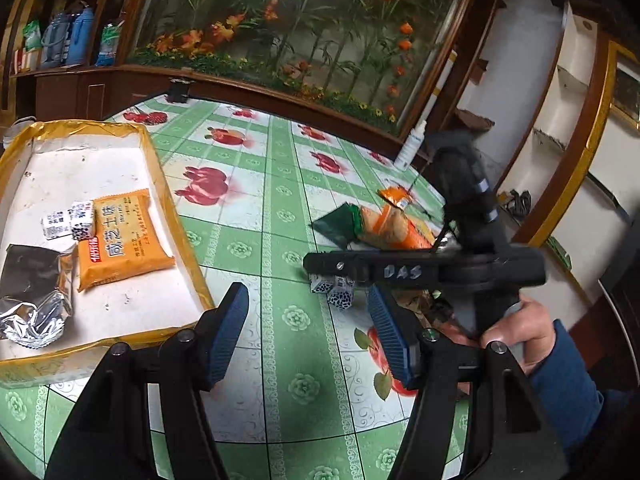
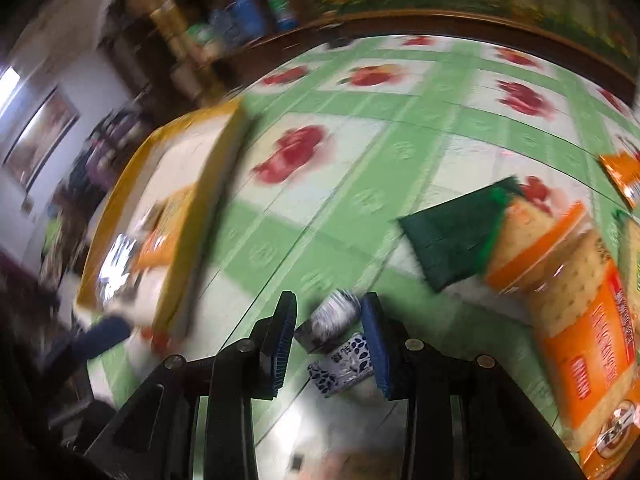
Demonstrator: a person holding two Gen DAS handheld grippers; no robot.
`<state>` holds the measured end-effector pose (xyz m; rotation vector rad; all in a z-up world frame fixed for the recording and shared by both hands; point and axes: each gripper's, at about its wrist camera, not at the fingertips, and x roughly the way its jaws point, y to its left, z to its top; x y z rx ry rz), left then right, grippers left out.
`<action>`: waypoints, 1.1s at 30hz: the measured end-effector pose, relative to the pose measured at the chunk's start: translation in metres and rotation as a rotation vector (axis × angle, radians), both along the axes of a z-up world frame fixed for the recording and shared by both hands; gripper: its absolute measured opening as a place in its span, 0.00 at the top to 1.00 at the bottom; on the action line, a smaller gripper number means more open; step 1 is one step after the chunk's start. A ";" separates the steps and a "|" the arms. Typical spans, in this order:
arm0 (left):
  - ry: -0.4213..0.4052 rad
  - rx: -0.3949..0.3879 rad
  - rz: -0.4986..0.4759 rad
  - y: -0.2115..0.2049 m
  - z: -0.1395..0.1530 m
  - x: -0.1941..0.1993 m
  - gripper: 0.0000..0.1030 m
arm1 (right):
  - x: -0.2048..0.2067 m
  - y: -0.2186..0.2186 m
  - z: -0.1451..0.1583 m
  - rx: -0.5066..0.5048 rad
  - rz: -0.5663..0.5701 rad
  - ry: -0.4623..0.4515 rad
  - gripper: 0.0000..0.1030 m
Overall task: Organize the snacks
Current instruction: 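Grasp another white candy packet with the left gripper while the right grasps a blue one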
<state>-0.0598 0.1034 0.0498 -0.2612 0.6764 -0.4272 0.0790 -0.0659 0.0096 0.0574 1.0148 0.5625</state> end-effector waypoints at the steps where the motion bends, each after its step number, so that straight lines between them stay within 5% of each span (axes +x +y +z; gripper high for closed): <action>1: 0.005 0.010 -0.005 -0.002 0.000 0.000 0.41 | -0.001 -0.003 0.002 0.009 -0.009 0.004 0.66; 9: 0.033 0.126 -0.036 -0.032 0.003 0.010 0.41 | 0.004 -0.051 0.013 0.134 -0.212 0.080 0.57; 12: 0.112 0.205 -0.047 -0.051 0.005 0.030 0.42 | 0.007 -0.058 0.013 0.153 -0.252 0.099 0.57; 15: 0.200 0.219 -0.046 -0.061 0.000 0.055 0.55 | 0.004 -0.063 0.022 0.153 -0.286 0.065 0.57; 22: 0.307 0.226 -0.049 -0.080 -0.028 0.089 0.73 | 0.003 -0.079 0.024 0.198 -0.312 0.084 0.57; 27: 0.279 0.154 -0.050 -0.073 -0.030 0.091 0.88 | -0.003 -0.082 0.024 0.215 -0.306 0.092 0.57; 33: 0.267 0.096 -0.019 -0.061 -0.029 0.094 0.90 | -0.007 -0.072 0.013 0.200 -0.266 0.145 0.57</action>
